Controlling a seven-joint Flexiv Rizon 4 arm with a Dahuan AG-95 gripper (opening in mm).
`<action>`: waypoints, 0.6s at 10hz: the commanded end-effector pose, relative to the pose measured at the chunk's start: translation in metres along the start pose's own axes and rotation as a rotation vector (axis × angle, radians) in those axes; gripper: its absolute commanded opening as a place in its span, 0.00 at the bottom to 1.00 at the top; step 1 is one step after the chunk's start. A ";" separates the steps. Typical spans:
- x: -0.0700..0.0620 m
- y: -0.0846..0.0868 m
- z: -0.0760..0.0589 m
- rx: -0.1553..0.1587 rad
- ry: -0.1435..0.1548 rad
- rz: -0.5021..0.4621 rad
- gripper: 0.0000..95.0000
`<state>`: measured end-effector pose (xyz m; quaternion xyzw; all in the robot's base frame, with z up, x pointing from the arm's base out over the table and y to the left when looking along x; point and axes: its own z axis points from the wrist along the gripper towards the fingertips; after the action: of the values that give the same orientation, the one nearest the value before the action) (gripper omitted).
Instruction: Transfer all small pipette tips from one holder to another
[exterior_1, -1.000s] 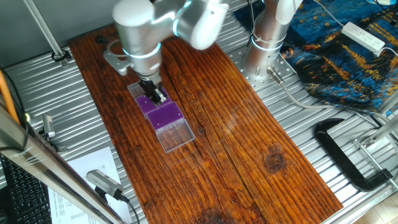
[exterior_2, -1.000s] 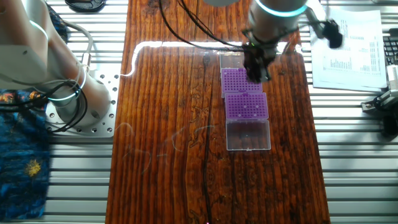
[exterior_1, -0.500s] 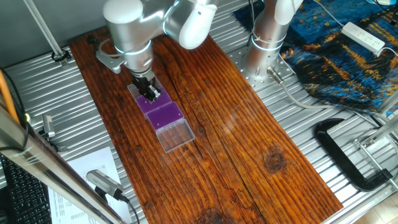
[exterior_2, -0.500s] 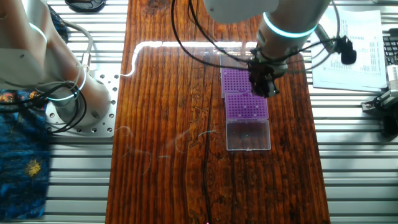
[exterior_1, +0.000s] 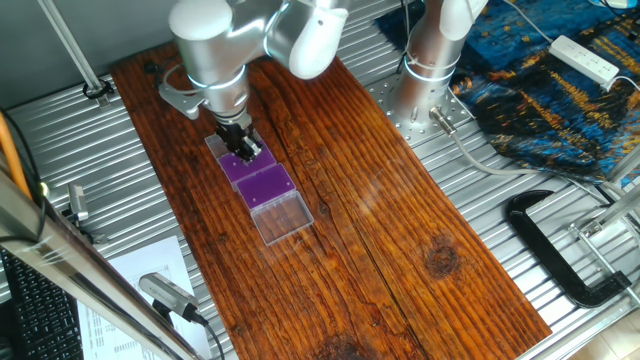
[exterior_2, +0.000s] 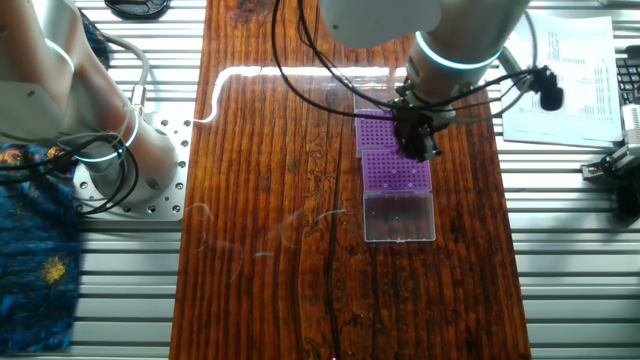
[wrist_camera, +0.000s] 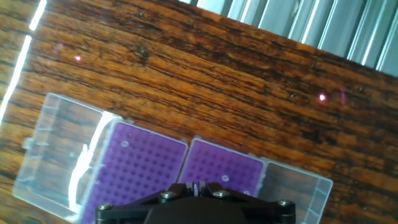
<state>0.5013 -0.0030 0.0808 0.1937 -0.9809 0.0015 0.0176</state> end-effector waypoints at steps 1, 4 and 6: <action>0.000 0.000 0.001 0.001 0.003 -0.004 0.00; 0.001 0.000 0.003 0.000 0.003 -0.009 0.00; 0.002 0.001 0.003 0.000 0.004 -0.011 0.00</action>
<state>0.4980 -0.0028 0.0772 0.1996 -0.9797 0.0018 0.0199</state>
